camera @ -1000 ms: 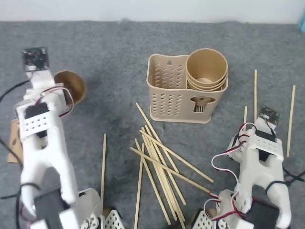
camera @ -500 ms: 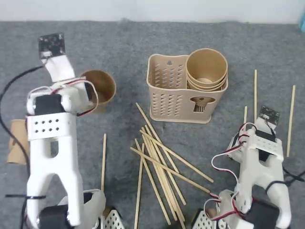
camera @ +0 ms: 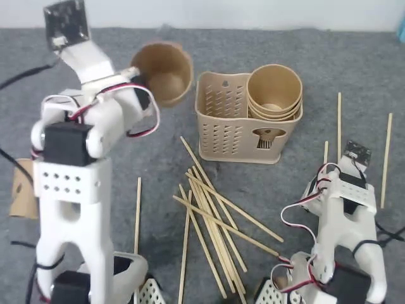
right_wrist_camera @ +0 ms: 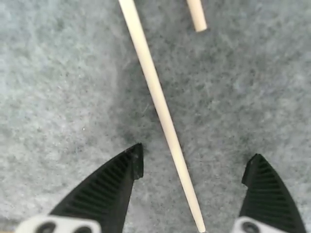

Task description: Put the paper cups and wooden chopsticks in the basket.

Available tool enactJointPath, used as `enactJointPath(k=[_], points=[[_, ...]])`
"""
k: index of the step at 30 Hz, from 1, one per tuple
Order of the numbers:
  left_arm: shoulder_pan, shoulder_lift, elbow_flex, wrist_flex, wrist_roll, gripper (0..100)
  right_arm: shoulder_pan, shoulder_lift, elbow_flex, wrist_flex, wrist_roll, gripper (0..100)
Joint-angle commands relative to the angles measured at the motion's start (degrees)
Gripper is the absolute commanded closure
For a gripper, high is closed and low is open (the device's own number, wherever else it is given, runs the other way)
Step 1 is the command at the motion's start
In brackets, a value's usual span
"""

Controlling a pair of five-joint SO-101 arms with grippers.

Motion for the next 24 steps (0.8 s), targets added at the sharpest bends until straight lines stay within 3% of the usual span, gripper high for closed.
enactJointPath(k=[1,7,15,24], points=[[5.45,-2.64,-8.4,-3.16,9.41,99,-0.4,-1.63,0.09,-0.75,-0.35,66.9],[11.78,-2.55,-19.82,-5.54,15.74,99,-0.4,-1.63,0.53,-0.84,-0.35,66.9],[19.52,1.93,-14.11,-14.07,15.74,99,-0.4,-1.63,0.53,-0.84,-0.35,66.9],[22.33,13.54,-13.76,-10.2,15.56,99,-0.4,-1.63,0.53,-1.89,-0.35,66.9]])
